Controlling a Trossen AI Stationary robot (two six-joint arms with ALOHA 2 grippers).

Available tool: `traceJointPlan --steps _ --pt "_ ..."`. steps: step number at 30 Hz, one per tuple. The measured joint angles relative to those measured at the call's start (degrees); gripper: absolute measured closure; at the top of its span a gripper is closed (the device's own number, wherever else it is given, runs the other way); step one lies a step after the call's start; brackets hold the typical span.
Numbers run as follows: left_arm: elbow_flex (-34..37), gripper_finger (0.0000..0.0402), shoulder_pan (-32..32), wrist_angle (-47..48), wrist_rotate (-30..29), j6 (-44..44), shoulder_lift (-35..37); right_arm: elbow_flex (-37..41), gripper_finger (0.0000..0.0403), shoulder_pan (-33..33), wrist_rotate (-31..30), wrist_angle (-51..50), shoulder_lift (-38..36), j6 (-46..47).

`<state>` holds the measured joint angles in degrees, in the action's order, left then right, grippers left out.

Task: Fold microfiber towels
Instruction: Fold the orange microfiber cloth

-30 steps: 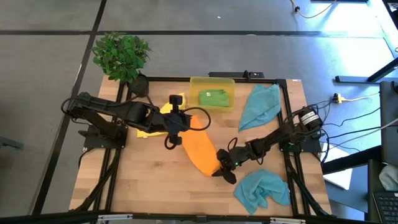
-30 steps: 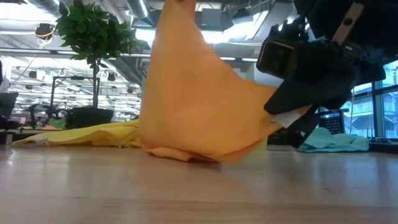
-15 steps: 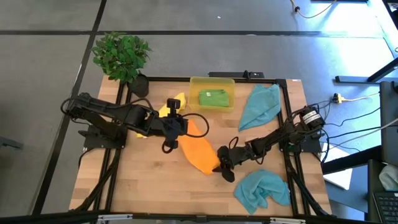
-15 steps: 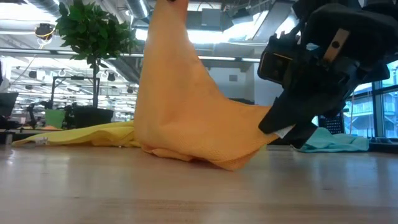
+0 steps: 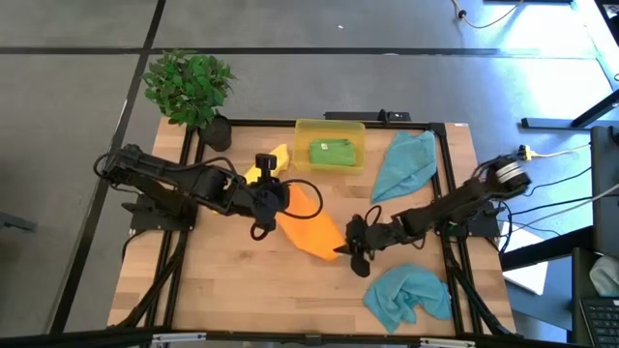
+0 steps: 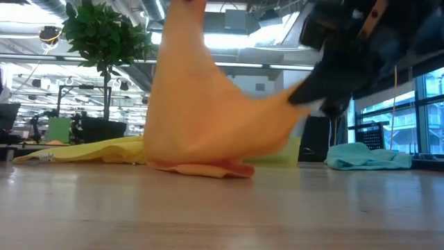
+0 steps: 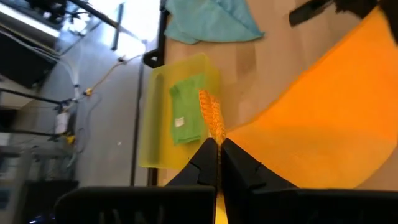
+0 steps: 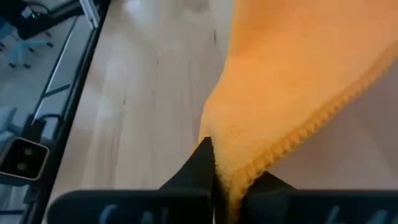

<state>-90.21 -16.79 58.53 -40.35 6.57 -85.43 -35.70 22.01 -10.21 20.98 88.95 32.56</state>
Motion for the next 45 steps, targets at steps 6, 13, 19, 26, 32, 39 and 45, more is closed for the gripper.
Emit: traceJointPlan --steps 6,13,19,26,32,39,45 --pt "0.00 0.0401 -0.53 -2.69 -7.48 -0.09 0.01 -0.02 0.0397 0.36 -8.58 -11.32 -11.91 -2.89" --pt "0.04 0.0401 -0.24 -6.97 -14.19 -0.45 2.76 -0.04 0.0397 0.34 -17.48 -19.18 -25.76 -7.55" --pt "0.23 0.0401 -0.56 -8.04 -16.72 -6.47 6.68 -3.79 0.0397 0.25 -22.95 -25.66 -34.07 -12.30" --pt "7.71 0.0401 -4.87 -8.22 -22.02 -13.55 9.09 -11.53 0.0397 0.25 -24.95 -33.02 -34.89 -16.56" --pt "17.76 0.0401 -10.77 -8.15 -27.43 -25.57 11.22 -13.86 0.0397 1.88 -24.83 -36.18 -31.99 -15.34" --pt "22.74 0.0401 -20.58 -8.71 -29.02 -40.25 10.72 -13.86 0.0397 6.52 -22.56 -36.67 -26.11 -8.79" --pt "22.80 0.0401 -29.23 -16.86 -29.33 -43.70 8.52 -13.86 0.0398 11.45 -19.35 -32.19 -21.20 -4.68"
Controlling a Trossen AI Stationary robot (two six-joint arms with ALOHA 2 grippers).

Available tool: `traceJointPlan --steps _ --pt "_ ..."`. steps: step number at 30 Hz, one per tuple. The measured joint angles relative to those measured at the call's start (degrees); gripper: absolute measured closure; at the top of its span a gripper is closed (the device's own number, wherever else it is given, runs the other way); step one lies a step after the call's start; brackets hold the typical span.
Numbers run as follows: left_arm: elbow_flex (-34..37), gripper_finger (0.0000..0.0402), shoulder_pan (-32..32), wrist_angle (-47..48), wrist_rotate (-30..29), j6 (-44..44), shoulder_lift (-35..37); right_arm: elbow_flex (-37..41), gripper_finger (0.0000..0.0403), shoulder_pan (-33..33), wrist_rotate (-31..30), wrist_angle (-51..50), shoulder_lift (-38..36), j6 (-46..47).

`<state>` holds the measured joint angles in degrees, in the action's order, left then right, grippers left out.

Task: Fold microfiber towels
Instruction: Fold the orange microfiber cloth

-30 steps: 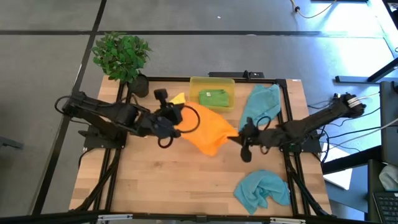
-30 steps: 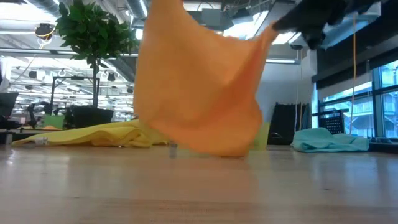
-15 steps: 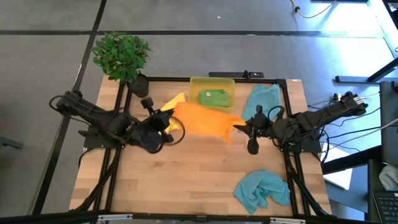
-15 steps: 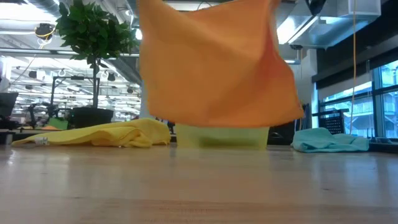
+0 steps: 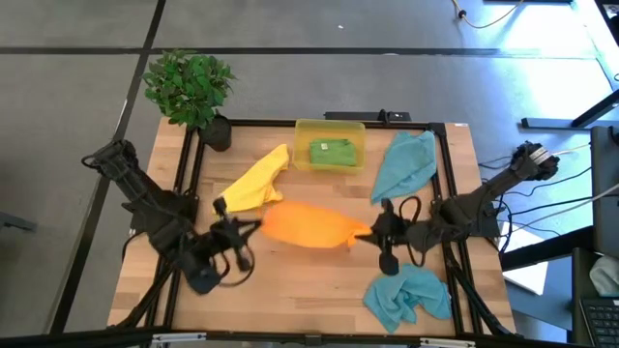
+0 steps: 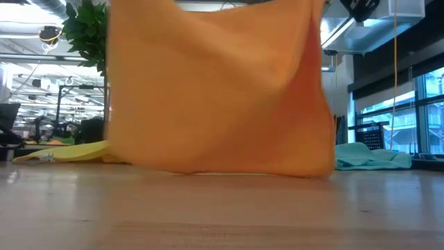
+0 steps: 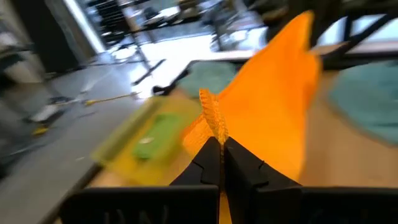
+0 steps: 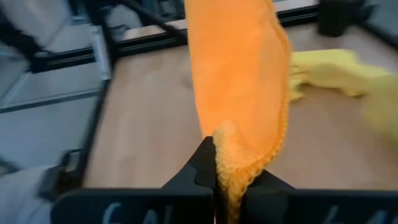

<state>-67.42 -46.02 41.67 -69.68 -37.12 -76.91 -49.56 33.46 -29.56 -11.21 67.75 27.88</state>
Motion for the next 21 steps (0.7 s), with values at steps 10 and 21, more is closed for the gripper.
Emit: traceJointPlan --steps 10,21 --pt "-0.02 0.0401 -10.42 -13.62 1.45 -0.31 -2.22 0.02 0.0398 7.58 2.34 13.27 1.48 0.54" --pt "6.46 0.0402 -3.82 10.08 9.70 -33.48 -2.61 0.75 0.0397 2.02 0.70 -6.58 4.78 20.05"
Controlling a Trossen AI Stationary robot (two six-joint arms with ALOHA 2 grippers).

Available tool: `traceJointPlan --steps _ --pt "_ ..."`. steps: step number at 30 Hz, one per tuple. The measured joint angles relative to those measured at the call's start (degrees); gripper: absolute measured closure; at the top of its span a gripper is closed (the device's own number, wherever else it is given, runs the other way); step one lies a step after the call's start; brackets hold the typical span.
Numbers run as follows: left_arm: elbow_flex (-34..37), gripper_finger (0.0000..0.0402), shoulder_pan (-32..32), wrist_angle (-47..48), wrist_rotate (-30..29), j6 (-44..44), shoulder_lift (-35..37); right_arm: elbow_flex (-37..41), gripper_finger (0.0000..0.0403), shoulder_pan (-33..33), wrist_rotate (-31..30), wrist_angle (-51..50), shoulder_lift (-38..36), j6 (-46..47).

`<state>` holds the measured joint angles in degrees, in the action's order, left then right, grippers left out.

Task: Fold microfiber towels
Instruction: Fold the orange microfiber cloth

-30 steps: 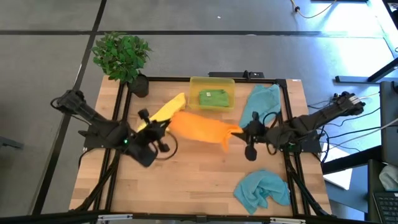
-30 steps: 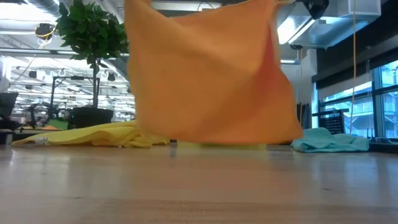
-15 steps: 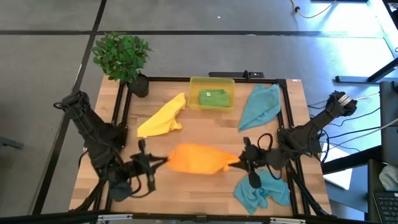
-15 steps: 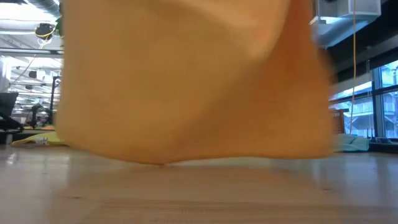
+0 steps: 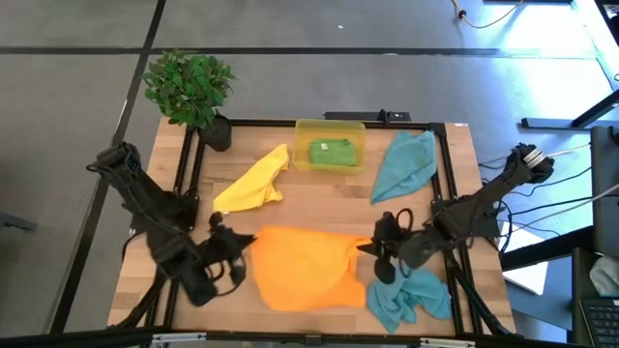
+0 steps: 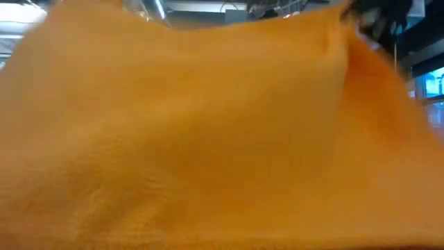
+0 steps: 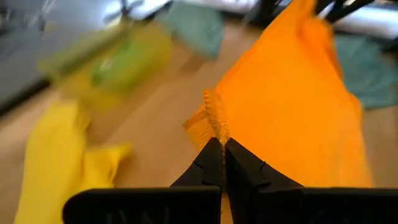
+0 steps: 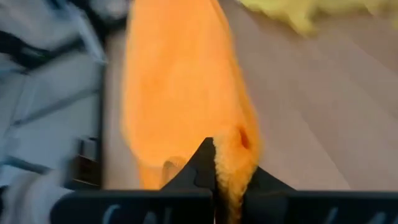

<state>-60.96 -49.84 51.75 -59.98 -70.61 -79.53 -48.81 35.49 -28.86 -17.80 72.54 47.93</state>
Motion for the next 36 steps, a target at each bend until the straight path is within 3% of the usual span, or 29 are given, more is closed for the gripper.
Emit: traceJointPlan --steps 6,13,20,28,36 --pt "11.20 0.0401 7.57 -4.45 9.25 -4.30 0.02 0.71 0.0395 -4.56 3.86 -5.61 4.90 4.36" --pt "18.30 0.0401 15.16 -13.49 14.29 2.21 0.02 0.71 0.0395 -9.24 6.65 -5.85 10.06 2.95" --pt "18.85 0.0360 19.78 -20.20 14.90 12.49 0.02 0.71 0.0395 -13.00 6.65 -6.97 13.79 1.35" --pt "18.85 0.0298 24.18 -20.78 16.38 18.78 0.02 0.71 0.0395 -17.05 6.18 -12.30 14.60 1.40" --pt "18.85 0.0284 26.38 -20.53 19.60 22.49 0.04 0.71 0.0395 -21.33 4.38 -14.08 14.60 -2.02"
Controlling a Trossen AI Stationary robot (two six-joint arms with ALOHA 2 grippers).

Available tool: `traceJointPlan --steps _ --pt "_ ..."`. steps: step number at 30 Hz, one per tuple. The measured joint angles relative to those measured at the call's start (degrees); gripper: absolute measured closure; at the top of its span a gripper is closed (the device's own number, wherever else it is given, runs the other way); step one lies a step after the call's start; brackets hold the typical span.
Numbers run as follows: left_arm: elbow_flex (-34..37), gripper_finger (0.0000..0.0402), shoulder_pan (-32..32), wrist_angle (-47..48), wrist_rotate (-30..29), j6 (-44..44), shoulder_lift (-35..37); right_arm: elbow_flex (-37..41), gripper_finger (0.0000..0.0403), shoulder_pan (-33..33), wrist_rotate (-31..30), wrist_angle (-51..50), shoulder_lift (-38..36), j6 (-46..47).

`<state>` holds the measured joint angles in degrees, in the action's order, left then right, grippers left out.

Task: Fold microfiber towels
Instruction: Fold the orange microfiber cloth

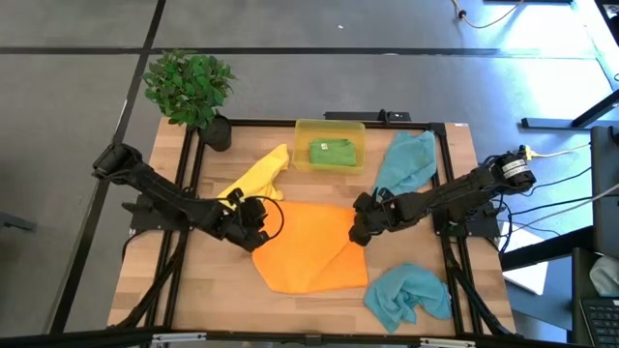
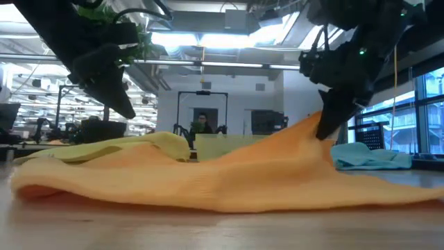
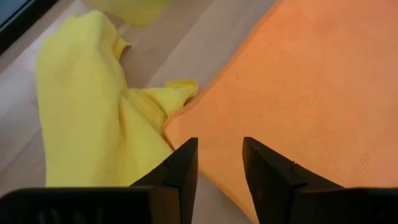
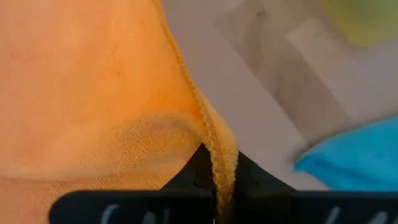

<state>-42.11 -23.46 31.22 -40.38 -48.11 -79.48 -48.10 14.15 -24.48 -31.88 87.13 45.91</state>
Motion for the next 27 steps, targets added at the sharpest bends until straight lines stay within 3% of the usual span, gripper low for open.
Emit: traceJointPlan --steps 5,11,17,22,27 --pt "0.00 0.0284 -1.02 -0.87 2.09 4.90 0.00 -0.83 0.0377 -2.26 -0.49 -2.43 -0.10 -4.93" --pt "0.00 0.0284 -4.67 -3.88 7.17 6.73 0.00 -6.15 0.0309 -3.02 -1.39 -12.71 -0.70 -6.19" --pt "0.02 0.0284 -10.44 -8.25 8.65 6.75 0.00 -14.72 0.0250 -0.78 -1.93 -20.39 -0.85 -5.99" --pt "0.02 0.0284 -16.48 -12.67 7.89 9.00 0.00 -17.83 0.0241 4.19 -2.09 -15.80 -0.87 -7.64" --pt "0.02 0.0284 -22.29 -9.04 6.60 8.15 0.00 -17.14 0.0247 10.87 -0.07 -8.37 -0.52 -10.41"
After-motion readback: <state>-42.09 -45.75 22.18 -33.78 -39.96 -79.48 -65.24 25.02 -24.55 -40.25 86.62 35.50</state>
